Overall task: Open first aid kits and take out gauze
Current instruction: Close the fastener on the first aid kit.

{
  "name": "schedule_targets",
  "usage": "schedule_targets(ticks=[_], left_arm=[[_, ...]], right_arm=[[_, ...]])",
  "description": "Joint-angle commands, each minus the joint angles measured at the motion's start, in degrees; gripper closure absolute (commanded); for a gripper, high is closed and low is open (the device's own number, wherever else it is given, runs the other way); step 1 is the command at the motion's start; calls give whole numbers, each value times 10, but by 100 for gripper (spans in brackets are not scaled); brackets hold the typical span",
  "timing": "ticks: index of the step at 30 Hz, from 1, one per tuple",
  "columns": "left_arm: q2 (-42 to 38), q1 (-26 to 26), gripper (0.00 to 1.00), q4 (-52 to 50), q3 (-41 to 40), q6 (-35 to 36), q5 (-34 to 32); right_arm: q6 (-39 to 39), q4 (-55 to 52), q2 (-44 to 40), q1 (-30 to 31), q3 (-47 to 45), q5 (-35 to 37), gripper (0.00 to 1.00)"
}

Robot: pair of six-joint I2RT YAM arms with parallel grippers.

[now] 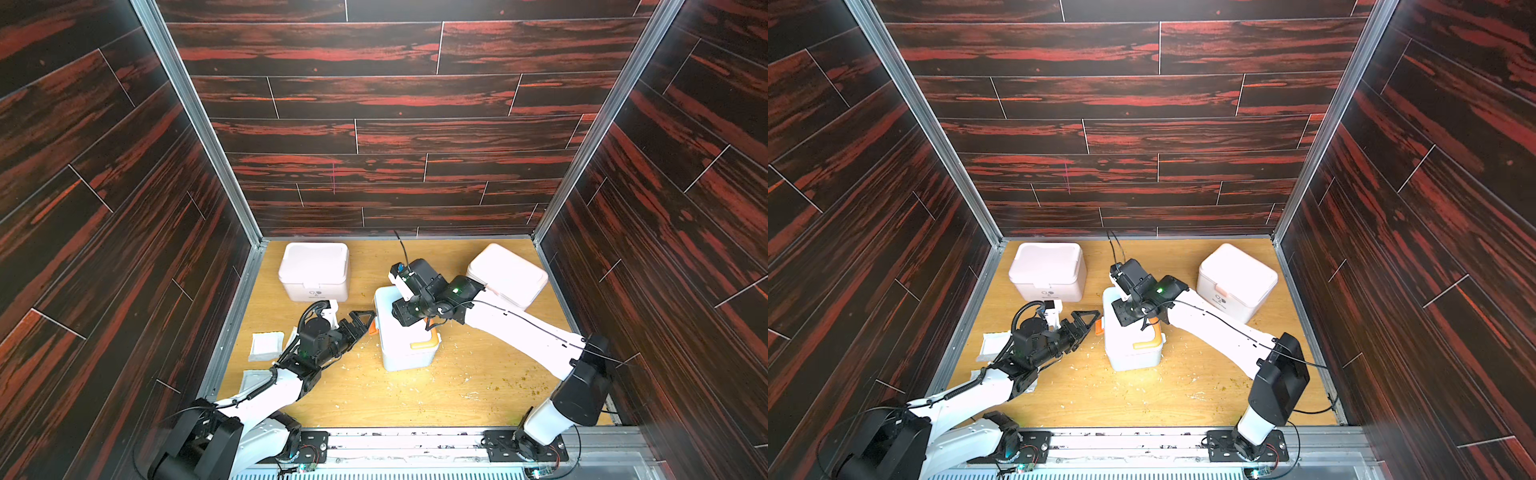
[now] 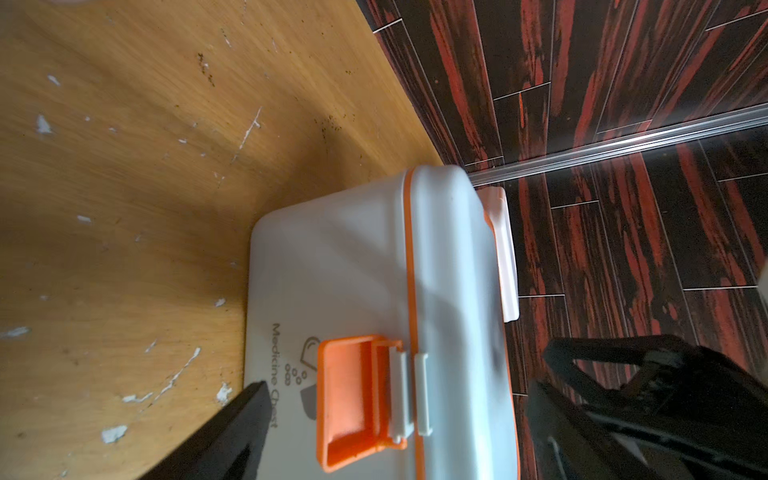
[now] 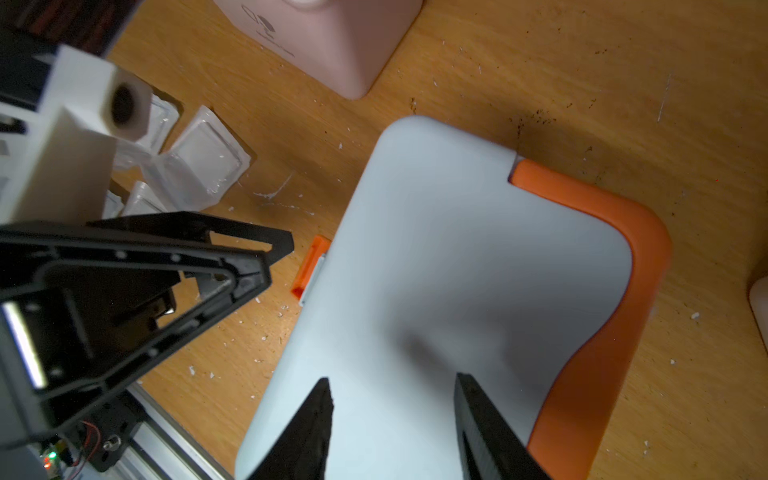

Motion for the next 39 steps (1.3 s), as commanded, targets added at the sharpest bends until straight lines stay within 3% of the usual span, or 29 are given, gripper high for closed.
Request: schedule_targets(ticks=[1, 9, 18, 23, 39], left_arm=[[23, 4, 0, 65, -9, -17, 16], [90, 1, 0, 98, 11, -17, 60], [202, -10, 0, 292, 16, -90, 100], [226, -12, 0, 377, 9, -123, 104], [120, -11, 0, 275, -9, -90, 73]], right_arm=[[-4, -41, 35, 4, -21, 32, 51], [10, -26, 14, 4, -77, 30, 54], [9, -15, 8, 4, -78, 17, 54], [9, -13, 8, 5, -79, 10, 55], [8, -5, 11, 6, -81, 1, 56]])
